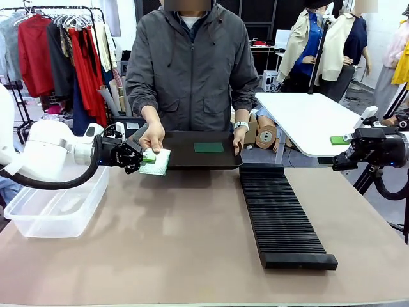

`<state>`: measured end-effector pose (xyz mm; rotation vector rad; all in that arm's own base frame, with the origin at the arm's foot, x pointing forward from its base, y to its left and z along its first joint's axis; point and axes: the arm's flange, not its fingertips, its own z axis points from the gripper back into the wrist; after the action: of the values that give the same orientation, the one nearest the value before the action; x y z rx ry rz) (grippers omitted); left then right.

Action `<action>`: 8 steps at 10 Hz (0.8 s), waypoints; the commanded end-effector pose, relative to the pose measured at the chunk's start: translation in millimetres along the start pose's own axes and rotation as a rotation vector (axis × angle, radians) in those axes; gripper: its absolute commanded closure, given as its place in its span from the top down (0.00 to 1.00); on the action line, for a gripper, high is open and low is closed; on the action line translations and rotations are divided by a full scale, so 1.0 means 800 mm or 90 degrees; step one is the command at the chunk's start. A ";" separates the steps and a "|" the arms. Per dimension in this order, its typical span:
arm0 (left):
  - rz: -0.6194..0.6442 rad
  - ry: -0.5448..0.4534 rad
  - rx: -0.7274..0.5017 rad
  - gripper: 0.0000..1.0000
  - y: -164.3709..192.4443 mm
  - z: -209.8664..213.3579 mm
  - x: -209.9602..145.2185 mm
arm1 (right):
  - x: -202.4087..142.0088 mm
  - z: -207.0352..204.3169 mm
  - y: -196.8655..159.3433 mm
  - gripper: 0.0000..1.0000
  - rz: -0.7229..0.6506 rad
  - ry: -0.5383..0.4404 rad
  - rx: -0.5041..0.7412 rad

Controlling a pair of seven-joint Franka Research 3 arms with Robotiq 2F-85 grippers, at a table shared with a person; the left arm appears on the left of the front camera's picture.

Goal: Sort PCBs into racks and boxes based on the side picked up.
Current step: Pick up the Blank PCB handed by the Human, then if the short side of the Blank PCB is picked up, insert it into the PCB Rack ; if the long side is picked up, place it in the Organizing box.

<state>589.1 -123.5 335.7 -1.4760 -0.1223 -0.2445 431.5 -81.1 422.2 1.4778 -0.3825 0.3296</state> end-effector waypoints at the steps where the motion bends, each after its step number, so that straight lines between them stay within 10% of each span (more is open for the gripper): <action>1: 0.002 -0.002 -0.007 0.00 -0.001 -0.001 -0.001 | 0.002 0.001 0.002 1.00 0.006 0.000 -0.001; 8: 0.002 -0.002 -0.007 0.00 -0.001 -0.001 -0.001 | 0.002 0.001 0.002 1.00 0.006 0.000 -0.001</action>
<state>589.2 -123.1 335.5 -1.4759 -0.1229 -0.2434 431.5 -81.1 422.2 1.4778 -0.3825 0.3296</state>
